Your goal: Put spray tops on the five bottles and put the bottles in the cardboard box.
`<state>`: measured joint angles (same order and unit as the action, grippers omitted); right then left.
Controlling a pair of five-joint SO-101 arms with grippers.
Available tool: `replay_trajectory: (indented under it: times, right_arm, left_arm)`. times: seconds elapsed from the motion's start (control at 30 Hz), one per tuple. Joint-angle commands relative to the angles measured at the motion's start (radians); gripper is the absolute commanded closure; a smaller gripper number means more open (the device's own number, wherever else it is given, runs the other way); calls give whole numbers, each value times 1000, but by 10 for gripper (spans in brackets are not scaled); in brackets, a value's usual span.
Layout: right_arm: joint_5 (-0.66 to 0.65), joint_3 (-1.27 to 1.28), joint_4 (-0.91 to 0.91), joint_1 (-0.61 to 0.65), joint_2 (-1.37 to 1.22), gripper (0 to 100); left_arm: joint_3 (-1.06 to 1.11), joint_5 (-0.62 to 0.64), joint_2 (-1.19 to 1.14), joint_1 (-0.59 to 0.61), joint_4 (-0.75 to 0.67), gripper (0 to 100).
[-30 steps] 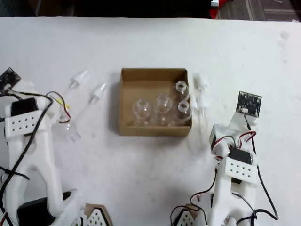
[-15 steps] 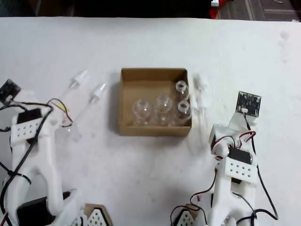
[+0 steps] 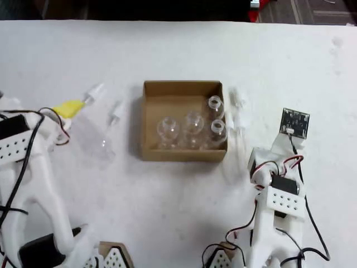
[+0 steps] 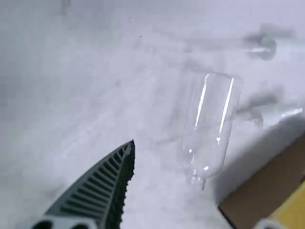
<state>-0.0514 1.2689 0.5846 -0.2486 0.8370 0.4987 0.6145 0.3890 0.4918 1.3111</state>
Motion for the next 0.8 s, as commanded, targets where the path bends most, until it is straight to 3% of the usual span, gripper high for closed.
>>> replay_trajectory:
  times: [0.0,0.2,0.27,0.37,0.5,0.63,0.77]
  right_arm:
    - [9,-5,-24,-8,15,818]
    - [9,-5,-24,-8,15,818]
    - [9,-5,-24,-8,13,818]
    - [9,-5,-24,-8,10,818]
    - [9,-5,-24,-8,10,818]
    - [9,-5,-24,-8,8,818]
    - [9,-5,-24,-8,8,818]
  left_arm:
    - [-140,-459,15,-15,103,566]
    - [-264,-1393,4,-88,199,705]
    - [-252,-1636,4,-91,201,755]
    - [-210,-1821,8,-54,129,810]
    - [-141,-1955,13,2,8,839]
    - [-115,-2185,15,21,51,731]
    - [-112,-2216,5,-45,32,700]
